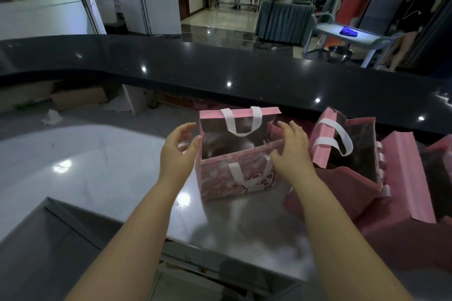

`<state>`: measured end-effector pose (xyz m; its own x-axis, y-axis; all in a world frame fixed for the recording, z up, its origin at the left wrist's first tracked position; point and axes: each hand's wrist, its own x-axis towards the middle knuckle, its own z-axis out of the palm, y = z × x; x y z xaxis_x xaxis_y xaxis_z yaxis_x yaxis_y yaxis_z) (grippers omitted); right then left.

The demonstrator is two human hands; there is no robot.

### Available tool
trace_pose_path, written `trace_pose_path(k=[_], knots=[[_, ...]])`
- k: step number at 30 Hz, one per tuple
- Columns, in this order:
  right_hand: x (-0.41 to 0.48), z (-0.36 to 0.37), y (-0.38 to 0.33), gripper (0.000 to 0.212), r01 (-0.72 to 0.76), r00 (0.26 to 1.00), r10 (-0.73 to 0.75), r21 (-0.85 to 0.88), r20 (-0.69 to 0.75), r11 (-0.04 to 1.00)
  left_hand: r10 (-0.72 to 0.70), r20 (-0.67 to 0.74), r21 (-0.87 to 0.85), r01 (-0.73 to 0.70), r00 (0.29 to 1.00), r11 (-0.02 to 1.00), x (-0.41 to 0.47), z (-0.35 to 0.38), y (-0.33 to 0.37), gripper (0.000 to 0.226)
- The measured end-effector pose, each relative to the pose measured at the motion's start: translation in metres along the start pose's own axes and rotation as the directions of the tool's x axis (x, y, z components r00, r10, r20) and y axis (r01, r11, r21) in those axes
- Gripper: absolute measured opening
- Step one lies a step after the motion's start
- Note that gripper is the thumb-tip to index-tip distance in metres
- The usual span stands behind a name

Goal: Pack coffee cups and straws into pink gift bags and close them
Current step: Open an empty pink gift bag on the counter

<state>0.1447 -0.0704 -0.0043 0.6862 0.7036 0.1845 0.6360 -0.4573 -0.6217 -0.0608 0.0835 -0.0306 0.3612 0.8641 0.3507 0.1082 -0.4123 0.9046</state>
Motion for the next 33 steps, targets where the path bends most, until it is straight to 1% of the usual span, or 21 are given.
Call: trace_pose_path(k=[1,3,5,6,9,11,14,16,17,19,20,22,23,27,30,33], knots=[[0.002,0.002,0.002,0.074,-0.016,1.000,0.015,0.037,0.023,0.999,-0.041,-0.021,-0.092,0.039,0.999,0.995,-0.010,0.001,-0.002,0.027],[0.002,0.007,0.005,0.072,0.002,1.000,-0.004,0.119,0.012,0.993,-0.078,0.016,-0.209,0.080,0.997,0.975,-0.028,0.003,-0.012,0.030],[-0.001,0.013,0.007,0.068,0.042,0.998,-0.034,0.180,-0.046,0.983,-0.101,0.079,-0.188,0.114,0.992,0.975,-0.040,0.006,-0.023,0.036],[-0.003,0.015,0.008,0.066,0.060,0.995,-0.042,0.212,-0.085,0.975,-0.122,0.077,-0.168,0.134,0.990,0.977,-0.043,0.008,-0.027,0.036],[-0.005,0.021,0.010,0.059,0.090,0.984,-0.024,0.369,-0.178,0.925,-0.178,-0.046,-0.187,0.167,0.983,0.968,-0.036,0.004,-0.036,0.025],[-0.008,0.027,0.013,0.052,0.041,0.989,0.039,0.511,-0.144,0.859,-0.204,-0.093,-0.221,0.180,0.975,0.959,-0.025,-0.004,-0.043,0.024],[-0.015,0.047,0.026,0.033,-0.095,0.988,0.150,0.647,-0.031,0.756,-0.220,-0.048,-0.231,0.204,0.974,0.951,-0.021,-0.014,-0.052,0.024],[-0.022,0.064,0.038,0.023,-0.197,0.972,0.233,0.689,0.042,0.698,-0.273,0.005,-0.198,0.268,0.962,0.943,-0.027,-0.016,-0.063,0.028],[-0.025,0.072,0.045,0.022,-0.252,0.956,0.284,0.707,0.076,0.661,-0.315,0.025,-0.170,0.315,0.949,0.934,-0.031,-0.016,-0.071,0.028],[-0.032,0.083,0.057,0.026,-0.335,0.925,0.359,0.710,0.124,0.619,-0.397,0.058,-0.136,0.401,0.916,0.906,-0.040,-0.015,-0.084,0.024],[-0.036,0.087,0.062,0.029,-0.353,0.920,0.367,0.692,0.136,0.630,-0.423,0.071,-0.127,0.428,0.904,0.895,-0.041,-0.014,-0.088,0.023],[-0.040,0.094,0.068,0.031,-0.344,0.928,0.345,0.682,0.142,0.645,-0.444,0.080,-0.116,0.451,0.893,0.885,-0.041,-0.011,-0.088,0.026],[-0.041,0.096,0.068,0.029,-0.334,0.930,0.340,0.698,0.137,0.633,-0.447,0.081,-0.108,0.454,0.891,0.884,-0.040,-0.009,-0.086,0.028],[-0.036,0.102,0.063,0.019,-0.380,0.903,0.401,0.719,0.153,0.581,-0.456,0.089,-0.129,0.464,0.886,0.876,-0.045,-0.008,-0.083,0.030],[-0.038,0.105,0.065,0.016,-0.401,0.882,0.438,0.768,0.175,0.499,-0.480,0.030,-0.083,0.481,0.877,0.873,-0.058,-0.012,-0.089,0.025],[-0.043,0.112,0.062,0.021,-0.394,0.872,0.463,0.790,0.160,0.469,-0.505,-0.055,-0.064,0.502,0.861,0.863,-0.069,-0.015,-0.093,0.024]])
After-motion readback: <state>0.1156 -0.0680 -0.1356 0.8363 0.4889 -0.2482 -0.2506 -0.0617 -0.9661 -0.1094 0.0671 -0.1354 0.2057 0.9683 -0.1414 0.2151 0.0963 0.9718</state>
